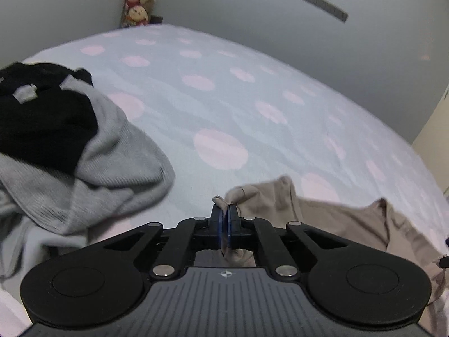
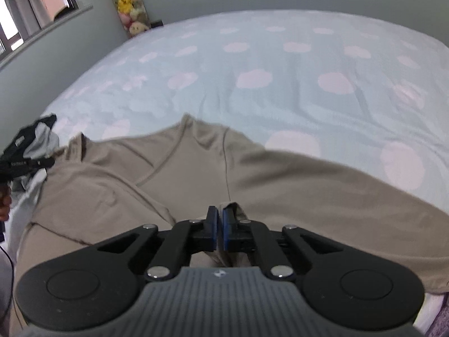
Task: Fold clothes
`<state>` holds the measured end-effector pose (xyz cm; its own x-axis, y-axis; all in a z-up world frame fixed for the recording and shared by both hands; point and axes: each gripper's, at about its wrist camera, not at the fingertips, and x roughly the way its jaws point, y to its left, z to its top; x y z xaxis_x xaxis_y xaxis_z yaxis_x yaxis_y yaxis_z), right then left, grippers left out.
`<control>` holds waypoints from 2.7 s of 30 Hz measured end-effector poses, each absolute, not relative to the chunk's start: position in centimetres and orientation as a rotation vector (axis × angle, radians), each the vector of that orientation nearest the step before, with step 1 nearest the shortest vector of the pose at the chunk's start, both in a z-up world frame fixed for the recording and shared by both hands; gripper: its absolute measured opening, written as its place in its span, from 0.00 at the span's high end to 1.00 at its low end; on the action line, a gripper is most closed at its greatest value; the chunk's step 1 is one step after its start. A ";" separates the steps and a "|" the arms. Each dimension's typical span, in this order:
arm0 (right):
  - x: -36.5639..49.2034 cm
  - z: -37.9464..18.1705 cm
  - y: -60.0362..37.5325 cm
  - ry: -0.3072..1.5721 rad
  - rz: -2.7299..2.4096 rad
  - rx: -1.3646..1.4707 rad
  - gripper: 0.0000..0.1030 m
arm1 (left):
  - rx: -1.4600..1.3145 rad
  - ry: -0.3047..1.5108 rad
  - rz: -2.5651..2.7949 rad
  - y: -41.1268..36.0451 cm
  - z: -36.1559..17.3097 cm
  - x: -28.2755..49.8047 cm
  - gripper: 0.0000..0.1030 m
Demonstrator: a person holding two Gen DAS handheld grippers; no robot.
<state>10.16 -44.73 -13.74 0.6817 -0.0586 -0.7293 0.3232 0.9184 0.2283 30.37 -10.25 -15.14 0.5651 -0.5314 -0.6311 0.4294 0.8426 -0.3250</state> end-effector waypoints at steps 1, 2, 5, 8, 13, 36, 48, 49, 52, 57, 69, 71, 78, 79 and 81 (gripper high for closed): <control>10.4 -13.9 -45.0 0.789 -0.223 0.357 0.96 | -0.152 0.781 -0.567 -10.0 -14.7 30.4 0.99; 10.7 -14.0 -45.3 0.781 -0.227 0.359 0.96 | -0.145 0.780 -0.564 -9.9 -14.3 30.5 0.99; 11.6 -14.4 -46.2 0.760 -0.238 0.363 0.96 | -0.096 0.775 -0.544 -9.9 -14.0 31.0 0.99; 12.4 -14.8 -47.0 0.738 -0.249 0.367 0.96 | -0.084 0.794 -0.517 -10.1 -14.9 31.7 0.99; 13.8 -15.5 -48.5 0.702 -0.268 0.374 0.95 | -0.046 0.793 -0.489 -10.7 -15.9 31.4 0.93; 3.0 -14.9 -45.4 0.680 -0.346 0.446 0.70 | -0.052 0.915 -0.588 -8.7 -16.2 20.8 0.96; -2.6 -11.5 -52.3 0.707 -0.545 0.468 0.69 | -0.022 0.917 -0.531 -8.9 -16.0 21.0 0.84; -3.5 -10.5 -53.6 0.696 -0.582 0.469 0.68 | -0.020 0.908 -0.526 -8.9 -15.7 20.9 0.74; -6.4 -7.9 -57.4 0.676 -0.696 0.472 0.67 | -0.028 0.865 -0.496 -8.4 -14.7 20.9 0.60; -10.2 -6.5 -62.6 0.686 -0.838 0.527 0.65 | -0.064 0.840 -0.481 -7.9 -13.9 21.2 0.60; -12.7 -12.9 -67.7 0.753 -0.956 0.685 0.60 | -0.062 0.867 -0.438 -7.6 -14.8 21.4 0.60; -12.4 -13.4 -67.8 0.772 -0.954 0.683 0.62 | -0.062 0.870 -0.441 -7.8 -15.0 21.5 0.60; -11.3 -12.1 -66.5 0.769 -0.944 0.608 0.96 | -0.054 0.850 -0.453 -7.9 -14.4 21.1 0.60; -11.1 -11.3 -66.3 0.749 -0.941 0.607 0.96 | -0.062 0.845 -0.455 -7.8 -14.2 21.1 0.60; -10.9 -9.8 -65.8 0.709 -0.934 0.605 0.96 | -0.076 0.830 -0.454 -7.7 -13.8 21.1 0.60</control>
<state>-10.86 -65.81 -9.79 0.4067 -0.5006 -0.7642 0.8706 0.4658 0.1582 21.05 -7.66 -13.76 0.5848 -0.4184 -0.6950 0.3597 0.9016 -0.2402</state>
